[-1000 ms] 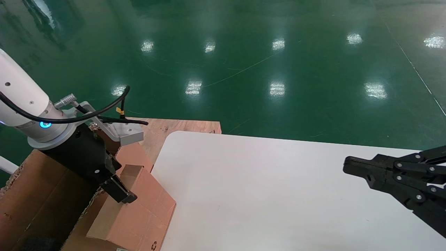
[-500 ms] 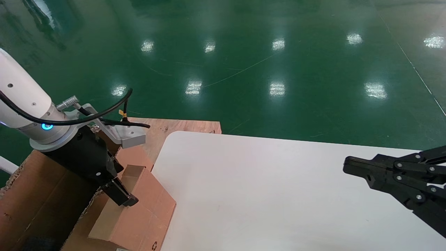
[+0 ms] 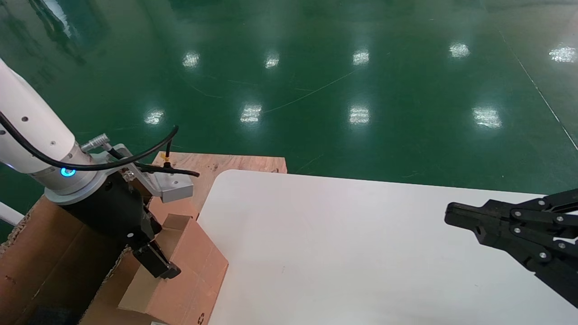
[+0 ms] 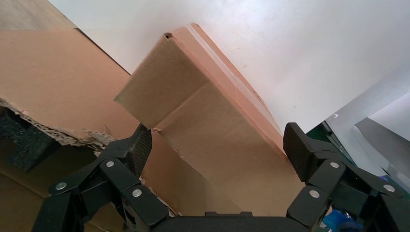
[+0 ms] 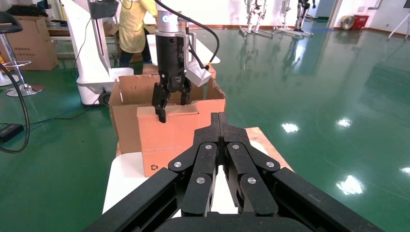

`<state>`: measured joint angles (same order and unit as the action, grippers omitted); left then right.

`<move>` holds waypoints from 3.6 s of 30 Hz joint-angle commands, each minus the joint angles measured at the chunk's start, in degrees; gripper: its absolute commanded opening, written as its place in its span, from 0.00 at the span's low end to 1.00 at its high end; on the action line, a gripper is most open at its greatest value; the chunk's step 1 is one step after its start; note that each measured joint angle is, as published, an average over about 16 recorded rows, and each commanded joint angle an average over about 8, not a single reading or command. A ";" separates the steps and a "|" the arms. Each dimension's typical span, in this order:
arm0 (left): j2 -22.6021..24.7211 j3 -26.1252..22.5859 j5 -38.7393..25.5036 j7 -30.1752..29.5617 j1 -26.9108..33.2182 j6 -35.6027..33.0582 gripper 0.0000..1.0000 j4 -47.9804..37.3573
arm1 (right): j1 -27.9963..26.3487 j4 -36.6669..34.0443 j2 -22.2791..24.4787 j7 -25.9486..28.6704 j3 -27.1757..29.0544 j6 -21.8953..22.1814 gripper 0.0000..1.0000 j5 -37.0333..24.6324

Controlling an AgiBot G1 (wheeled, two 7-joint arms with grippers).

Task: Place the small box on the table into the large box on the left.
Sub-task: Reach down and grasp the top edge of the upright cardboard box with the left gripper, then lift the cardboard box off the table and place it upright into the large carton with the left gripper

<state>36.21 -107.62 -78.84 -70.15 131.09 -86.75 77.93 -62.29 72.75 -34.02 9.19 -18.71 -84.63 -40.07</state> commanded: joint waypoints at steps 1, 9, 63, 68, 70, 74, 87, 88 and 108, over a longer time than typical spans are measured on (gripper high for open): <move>0.10 -0.21 0.23 0.06 0.02 -0.01 1.00 0.00 | 0.00 0.00 0.00 0.00 0.00 0.00 0.00 0.00; 0.84 -1.38 1.46 -0.03 -0.17 -0.34 1.00 -0.16 | 0.00 0.00 0.01 -0.01 -0.01 0.01 0.00 0.01; 0.98 -1.88 0.57 -1.02 0.67 1.48 0.00 -0.20 | 0.00 -0.01 0.02 -0.02 -0.02 0.03 1.00 0.03; 1.28 -1.78 0.69 -0.51 0.70 1.56 0.00 -1.01 | 0.00 -0.01 0.02 -0.02 -0.03 0.03 1.00 0.02; 1.53 -1.49 0.45 -0.14 1.04 2.05 0.00 -1.36 | 0.00 -0.02 0.02 -0.02 -0.03 0.03 1.00 0.02; 2.25 -0.09 -0.66 0.46 2.71 4.53 0.00 -1.74 | -0.01 -0.03 0.02 -0.03 -0.03 0.03 1.00 0.03; 2.85 7.63 -6.15 9.46 14.08 15.06 0.00 -11.58 | -0.01 -0.03 0.02 -0.04 -0.05 0.03 1.00 0.04; 2.55 7.98 -6.51 11.20 15.09 14.99 0.00 -12.96 | -0.02 -0.03 0.02 -0.04 -0.05 0.03 1.00 0.04; -7.49 4.97 -13.81 40.20 33.05 -4.76 0.00 -31.25 | -0.02 -0.03 0.03 -0.05 -0.08 0.04 1.00 0.05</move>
<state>28.67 -103.77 -91.60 -31.28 163.57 -90.71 47.57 -62.31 72.72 -33.99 9.14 -18.79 -84.59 -40.02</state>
